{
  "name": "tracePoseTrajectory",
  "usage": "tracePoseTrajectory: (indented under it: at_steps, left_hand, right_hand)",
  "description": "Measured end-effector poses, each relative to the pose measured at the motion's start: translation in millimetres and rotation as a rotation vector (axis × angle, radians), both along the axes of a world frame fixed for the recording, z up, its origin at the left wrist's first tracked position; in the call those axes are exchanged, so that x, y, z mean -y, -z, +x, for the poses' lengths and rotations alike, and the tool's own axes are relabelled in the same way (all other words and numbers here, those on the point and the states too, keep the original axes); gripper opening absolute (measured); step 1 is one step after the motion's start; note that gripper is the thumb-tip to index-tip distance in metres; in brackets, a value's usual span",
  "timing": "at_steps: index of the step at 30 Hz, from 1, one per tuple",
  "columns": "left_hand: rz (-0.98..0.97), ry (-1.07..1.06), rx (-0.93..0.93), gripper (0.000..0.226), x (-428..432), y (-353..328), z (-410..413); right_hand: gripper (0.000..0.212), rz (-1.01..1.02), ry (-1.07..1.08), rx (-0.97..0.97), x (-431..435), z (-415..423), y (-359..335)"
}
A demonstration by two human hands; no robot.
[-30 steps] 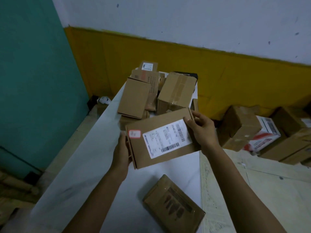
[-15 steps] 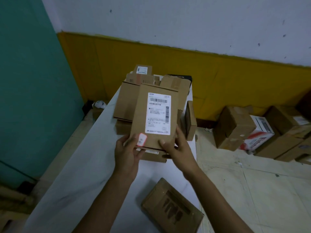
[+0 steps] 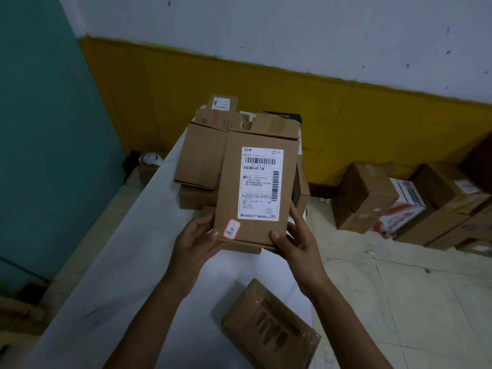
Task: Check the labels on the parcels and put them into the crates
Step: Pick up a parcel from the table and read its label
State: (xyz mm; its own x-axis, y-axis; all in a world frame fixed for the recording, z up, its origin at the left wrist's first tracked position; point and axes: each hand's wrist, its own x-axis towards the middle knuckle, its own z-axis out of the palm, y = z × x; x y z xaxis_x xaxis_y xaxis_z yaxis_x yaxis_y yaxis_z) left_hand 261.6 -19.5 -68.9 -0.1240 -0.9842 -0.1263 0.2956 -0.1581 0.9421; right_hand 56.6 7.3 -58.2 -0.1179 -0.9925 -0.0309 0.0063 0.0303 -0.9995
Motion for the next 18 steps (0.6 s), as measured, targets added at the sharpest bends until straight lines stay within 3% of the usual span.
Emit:
tracePoseTrajectory:
  at_steps: [11,14,18]
  left_hand:
    - [0.000,0.005,0.046,0.028,1,10,16]
    - [0.007,0.012,0.065,0.026,1,11,20]
    - [-0.028,-0.008,0.012,0.029,2,9,27]
  right_hand:
    - [0.061,-0.002,0.028,-0.014,-4,18,-4]
    - [0.053,-0.021,0.100,-0.092,-4,27,-10]
    - [0.046,0.014,0.092,-0.042,-3,33,-10]
